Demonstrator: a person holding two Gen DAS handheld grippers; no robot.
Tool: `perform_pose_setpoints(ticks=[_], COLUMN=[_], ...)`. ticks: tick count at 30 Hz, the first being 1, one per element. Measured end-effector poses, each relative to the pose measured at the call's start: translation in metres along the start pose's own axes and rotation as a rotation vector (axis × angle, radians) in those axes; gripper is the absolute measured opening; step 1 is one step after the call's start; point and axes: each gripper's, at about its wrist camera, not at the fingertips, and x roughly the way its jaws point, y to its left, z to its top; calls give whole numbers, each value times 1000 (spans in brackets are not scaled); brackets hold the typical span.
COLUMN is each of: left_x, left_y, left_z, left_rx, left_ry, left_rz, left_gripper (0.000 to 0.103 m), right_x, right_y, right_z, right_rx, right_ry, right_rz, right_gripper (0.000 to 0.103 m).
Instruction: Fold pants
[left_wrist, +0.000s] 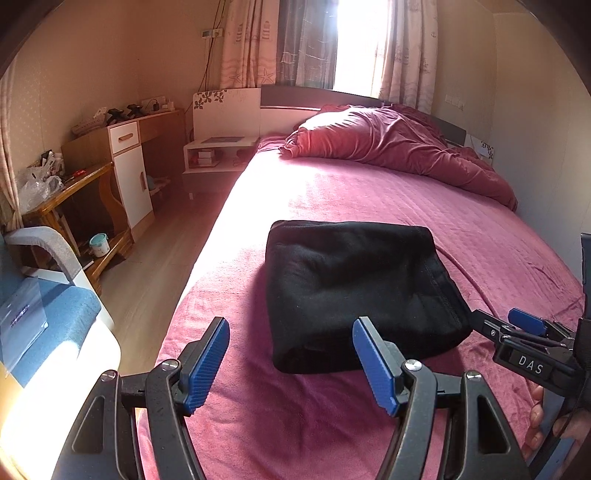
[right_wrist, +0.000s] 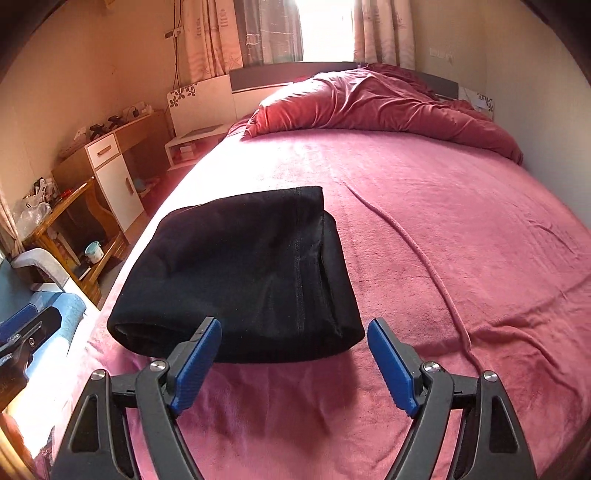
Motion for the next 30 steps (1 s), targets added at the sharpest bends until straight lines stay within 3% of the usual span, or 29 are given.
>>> perform_pose_setpoints(ticks=[4,14,30], left_x=[-17,-35,-27], left_y=[-6,-17,-16], left_z=[-13,-26,-34], left_rx=[-6,8,-4], left_ry=[-23,-40,-5], left_rz=[2,-15,41], left_gripper=[71,72,73], right_x=[-25,-48,-59], right_y=[9,11,1], right_z=[-16,-43,-55], right_rx=[-5,-25,-18], right_ry=[-49,-56,-74], right_rz=[-45,-87,-103], right_gripper=[87,88,88])
